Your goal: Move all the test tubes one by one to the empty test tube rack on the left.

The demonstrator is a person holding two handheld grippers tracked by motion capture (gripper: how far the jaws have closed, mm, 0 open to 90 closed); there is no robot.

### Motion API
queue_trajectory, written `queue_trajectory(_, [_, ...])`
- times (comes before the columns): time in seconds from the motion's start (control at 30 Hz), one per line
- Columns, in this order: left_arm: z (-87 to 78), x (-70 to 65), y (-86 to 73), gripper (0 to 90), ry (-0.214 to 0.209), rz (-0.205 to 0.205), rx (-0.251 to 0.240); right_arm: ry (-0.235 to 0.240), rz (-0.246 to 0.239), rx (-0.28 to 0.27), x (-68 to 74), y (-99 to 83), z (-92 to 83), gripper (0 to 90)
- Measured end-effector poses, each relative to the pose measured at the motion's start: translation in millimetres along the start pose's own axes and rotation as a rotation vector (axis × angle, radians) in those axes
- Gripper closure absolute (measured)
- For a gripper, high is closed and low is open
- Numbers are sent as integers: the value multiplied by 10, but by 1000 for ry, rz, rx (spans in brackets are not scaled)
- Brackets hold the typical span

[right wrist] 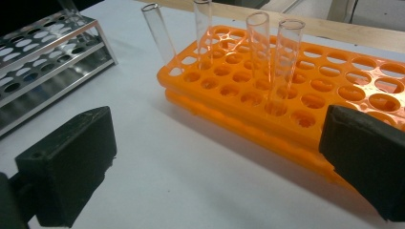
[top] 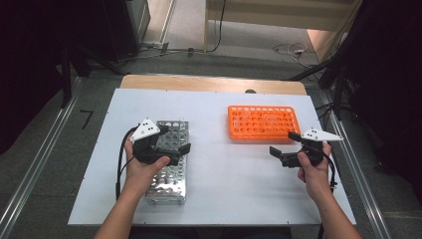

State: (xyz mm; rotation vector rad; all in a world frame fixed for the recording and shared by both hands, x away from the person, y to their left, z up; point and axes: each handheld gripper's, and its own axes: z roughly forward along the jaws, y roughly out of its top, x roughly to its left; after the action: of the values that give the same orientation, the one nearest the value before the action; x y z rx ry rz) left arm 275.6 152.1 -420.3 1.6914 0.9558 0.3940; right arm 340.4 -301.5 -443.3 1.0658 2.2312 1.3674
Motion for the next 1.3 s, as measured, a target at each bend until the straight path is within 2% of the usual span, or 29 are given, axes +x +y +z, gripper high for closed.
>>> queue_trajectory(0.13, [-66,8,-24,0,3,-17,-14,-9,26,0,-76,43,103,0])
queue_trajectory(0.43, [-124,11,-48,0,-1,-19,-16,-47,61,13,-209,124,301,43])
queue_trajectory(0.5, [-121,13,-50,0,-2,-21,-15,-58,77,13,-236,132,342,101])
queue_trajectory(0.6, [-116,11,-53,0,-4,-20,-12,-108,98,23,-253,140,412,260])
queue_trajectory(0.83, [-119,25,-60,0,-3,-25,-11,-150,113,35,-267,104,573,546])
queue_trajectory(0.97, [-121,30,-61,0,-1,-27,-12,-170,112,31,-273,91,625,609])
queue_trajectory(1.17, [-120,29,-62,0,-1,-25,-8,-201,105,28,-265,81,661,628])
queue_trajectory(1.3, [-112,26,-64,0,-2,-25,-6,-218,73,24,-238,79,687,665])
